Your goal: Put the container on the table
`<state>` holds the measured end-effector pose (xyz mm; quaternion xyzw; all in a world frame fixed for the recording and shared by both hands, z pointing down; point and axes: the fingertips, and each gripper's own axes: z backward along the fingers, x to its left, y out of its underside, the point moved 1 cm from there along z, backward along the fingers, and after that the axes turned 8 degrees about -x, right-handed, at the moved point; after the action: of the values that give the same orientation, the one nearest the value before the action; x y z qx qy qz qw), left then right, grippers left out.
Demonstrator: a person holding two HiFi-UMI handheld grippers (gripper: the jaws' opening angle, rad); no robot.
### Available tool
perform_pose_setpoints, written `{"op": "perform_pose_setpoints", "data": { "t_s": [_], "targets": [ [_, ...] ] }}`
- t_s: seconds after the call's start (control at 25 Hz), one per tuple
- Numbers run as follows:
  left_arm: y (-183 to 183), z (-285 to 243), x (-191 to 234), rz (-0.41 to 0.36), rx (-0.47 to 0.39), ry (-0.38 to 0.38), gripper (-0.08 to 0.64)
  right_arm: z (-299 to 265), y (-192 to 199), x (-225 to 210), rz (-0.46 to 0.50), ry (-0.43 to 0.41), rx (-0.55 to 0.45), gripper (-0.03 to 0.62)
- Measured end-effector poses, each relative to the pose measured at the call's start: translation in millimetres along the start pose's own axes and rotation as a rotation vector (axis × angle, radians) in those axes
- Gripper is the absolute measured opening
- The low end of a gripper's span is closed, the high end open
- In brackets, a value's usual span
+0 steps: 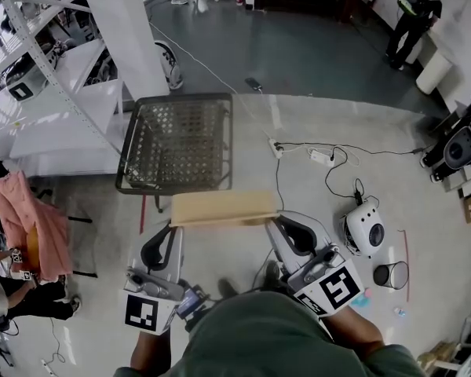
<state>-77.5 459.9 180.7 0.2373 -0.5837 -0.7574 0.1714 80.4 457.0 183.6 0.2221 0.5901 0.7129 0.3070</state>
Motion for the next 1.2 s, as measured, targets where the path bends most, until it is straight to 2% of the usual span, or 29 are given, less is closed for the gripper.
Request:
{"op": "perform_pose_setpoints", "data": {
  "t_s": [0.08,0.32,0.56,1.2],
  "targets": [
    [-1.1,3.8,7.1,-0.004,-0.020,0.004,0.017,-5.0,1.7,6.1,-0.001,0.003,0.000,0.018],
    [6.8,11.8,20.7,0.021,-0.005,0.023,0.017,-15.2,5.4,17.3,0.018,0.022,0.004,0.018],
    [6.8,-1.5,15.2,0.016,-0.014,0.030,0.018,-12.0,2.2,4.4,0.015,0.022,0.000,0.018],
    [38.2,-131.2,-17.9,-0.015,0.060,-0.070,0.018,-21.0,12.2,-143.4,-0.060,-0.085,0.014,0.018]
  ]
}}
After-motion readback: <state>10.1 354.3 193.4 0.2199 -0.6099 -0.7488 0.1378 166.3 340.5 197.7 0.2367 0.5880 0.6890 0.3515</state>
